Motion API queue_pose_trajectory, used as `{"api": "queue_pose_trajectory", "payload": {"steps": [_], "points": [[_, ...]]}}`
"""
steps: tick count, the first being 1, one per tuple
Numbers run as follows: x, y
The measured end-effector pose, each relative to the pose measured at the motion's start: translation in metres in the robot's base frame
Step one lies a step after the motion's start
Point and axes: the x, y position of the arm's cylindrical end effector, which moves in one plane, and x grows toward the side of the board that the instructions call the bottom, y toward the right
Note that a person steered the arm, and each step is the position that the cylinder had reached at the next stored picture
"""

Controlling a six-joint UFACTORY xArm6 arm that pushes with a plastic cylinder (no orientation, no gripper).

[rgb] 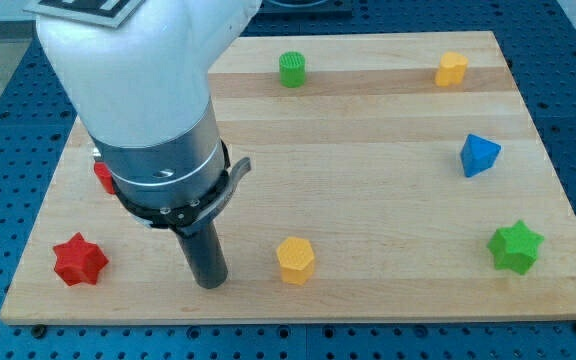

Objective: Push red star left to red circle

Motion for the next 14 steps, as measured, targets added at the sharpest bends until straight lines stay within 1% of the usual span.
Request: {"api": "queue_pose_trajectory", "payload": {"steps": [1, 2, 3, 5, 6, 7, 8, 9, 10, 11, 12, 13, 14], "points": [[0.006, -0.057], [0.007, -0.059], [0.008, -0.088], [0.009, -0.098], [0.008, -0.141], [0.008, -0.141], [-0.045, -0.142], [-0.077, -0.141], [-0.064, -0.142], [0.008, -0.138], [0.031, -0.156], [0.022, -0.207], [0.015, -0.207]]}}
